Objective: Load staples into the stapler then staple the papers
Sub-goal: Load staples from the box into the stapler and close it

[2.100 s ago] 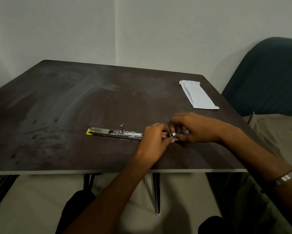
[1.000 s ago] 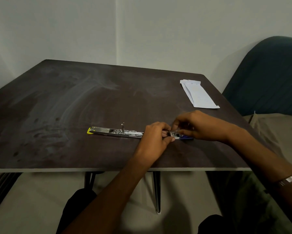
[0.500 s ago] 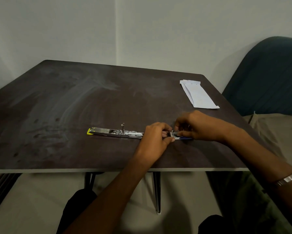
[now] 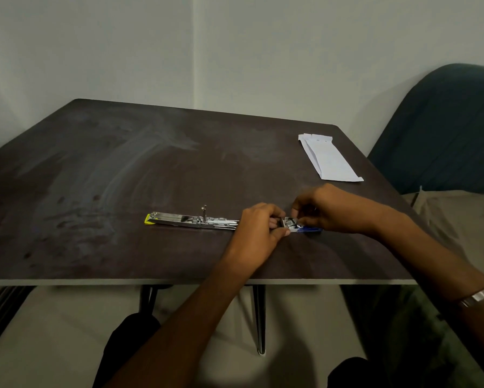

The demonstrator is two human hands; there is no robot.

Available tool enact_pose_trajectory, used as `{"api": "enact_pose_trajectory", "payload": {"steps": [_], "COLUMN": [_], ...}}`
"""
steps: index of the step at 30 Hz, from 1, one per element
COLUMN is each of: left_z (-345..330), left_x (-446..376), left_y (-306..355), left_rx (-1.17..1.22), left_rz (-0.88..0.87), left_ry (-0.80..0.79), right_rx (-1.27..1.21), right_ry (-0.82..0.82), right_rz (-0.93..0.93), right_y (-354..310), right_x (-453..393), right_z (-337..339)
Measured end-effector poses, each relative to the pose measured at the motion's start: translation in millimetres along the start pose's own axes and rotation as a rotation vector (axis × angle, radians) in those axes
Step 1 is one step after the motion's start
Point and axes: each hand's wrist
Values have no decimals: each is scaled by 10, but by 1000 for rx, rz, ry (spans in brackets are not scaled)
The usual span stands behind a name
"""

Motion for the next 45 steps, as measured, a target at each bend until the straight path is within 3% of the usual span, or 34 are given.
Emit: {"api": "enact_pose_trajectory", "payload": {"steps": [12,19,26,36,41,45], "left_z": [-4,35,110,689,1065,1170], "left_x": [-3,21,97,262,387,419], "left_y": [-6,27,46,20,-194,-441], "left_rx": [2,-13,102,392,238,88], "left_rz": [-11,-49,-145,-83,-50,-38], "left_ry": [-22,-36,65,270,390,341], "right_rx": [3,9,-26,-49,-94,-100], "right_ry": [-16,69,170,246,286,312], "right_rz": [-39,-62,-44,-14,48,64], "right_y": [-32,-95,-289,-494,-614,-677], "right_x": [28,107,130,32,-65,-187], "right_z": [74,100,117,49,-74,-194]}}
Point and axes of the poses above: each hand's wrist, its own x-axis away from the middle knuckle, its own z-axis out of the back of the hand, y = z × x, and after that the axes turned 10 degrees about z, right-handed
